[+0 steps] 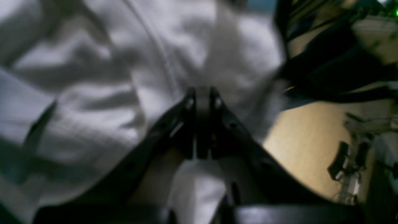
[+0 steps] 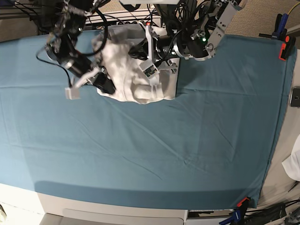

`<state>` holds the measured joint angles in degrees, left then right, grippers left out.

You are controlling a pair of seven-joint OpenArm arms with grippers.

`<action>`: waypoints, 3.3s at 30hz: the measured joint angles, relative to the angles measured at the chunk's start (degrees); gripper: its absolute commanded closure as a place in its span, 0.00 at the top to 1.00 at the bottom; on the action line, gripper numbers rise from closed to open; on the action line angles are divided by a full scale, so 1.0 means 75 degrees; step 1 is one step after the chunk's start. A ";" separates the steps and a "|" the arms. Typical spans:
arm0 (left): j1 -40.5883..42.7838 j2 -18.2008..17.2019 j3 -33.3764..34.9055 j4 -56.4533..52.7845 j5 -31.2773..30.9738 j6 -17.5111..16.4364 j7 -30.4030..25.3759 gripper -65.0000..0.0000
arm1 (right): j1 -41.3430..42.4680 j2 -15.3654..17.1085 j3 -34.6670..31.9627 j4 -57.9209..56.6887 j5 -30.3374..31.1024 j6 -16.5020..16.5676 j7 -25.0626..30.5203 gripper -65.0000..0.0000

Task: Fold the T-shirt properly
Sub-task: 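Pinch the folded bundle edges with both grippers and straighten them, then grasp the bundle sides with both grippers and square it into a rectangle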

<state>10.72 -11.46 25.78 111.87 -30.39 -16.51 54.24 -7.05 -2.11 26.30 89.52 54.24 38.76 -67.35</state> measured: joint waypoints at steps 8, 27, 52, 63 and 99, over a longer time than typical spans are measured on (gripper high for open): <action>0.0044 -0.0408 0.0003 -0.0079 0.1137 0.0749 0.0597 0.00 | 0.0245 0.0178 -0.0090 -0.0344 -0.0224 0.0012 -0.0111 0.00; 0.0050 -0.1122 -0.0029 0.0463 0.1647 0.0813 0.0790 0.00 | 0.0073 0.0895 -0.0117 0.1976 0.0076 0.0152 -0.1734 0.08; 0.0154 -0.1134 -0.0525 0.0542 0.2055 0.0825 0.0764 0.36 | 0.1306 0.1891 0.0274 -0.2369 0.1673 -0.0128 -0.1638 0.45; 0.0242 -0.1113 -0.0746 0.0548 0.2731 0.1198 0.1023 0.36 | 0.1317 0.1894 -0.0504 -0.2361 0.2095 -0.0128 -0.1617 0.19; 0.2273 -0.0230 -0.3550 0.0557 -0.1029 -0.0009 0.0953 0.44 | 0.1300 0.1886 -0.0519 -0.2343 0.2124 0.0015 -0.1641 0.08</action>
<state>27.77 -13.19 -0.84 116.05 -38.11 -16.58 61.39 2.70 12.03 22.41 71.94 70.17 38.87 -79.66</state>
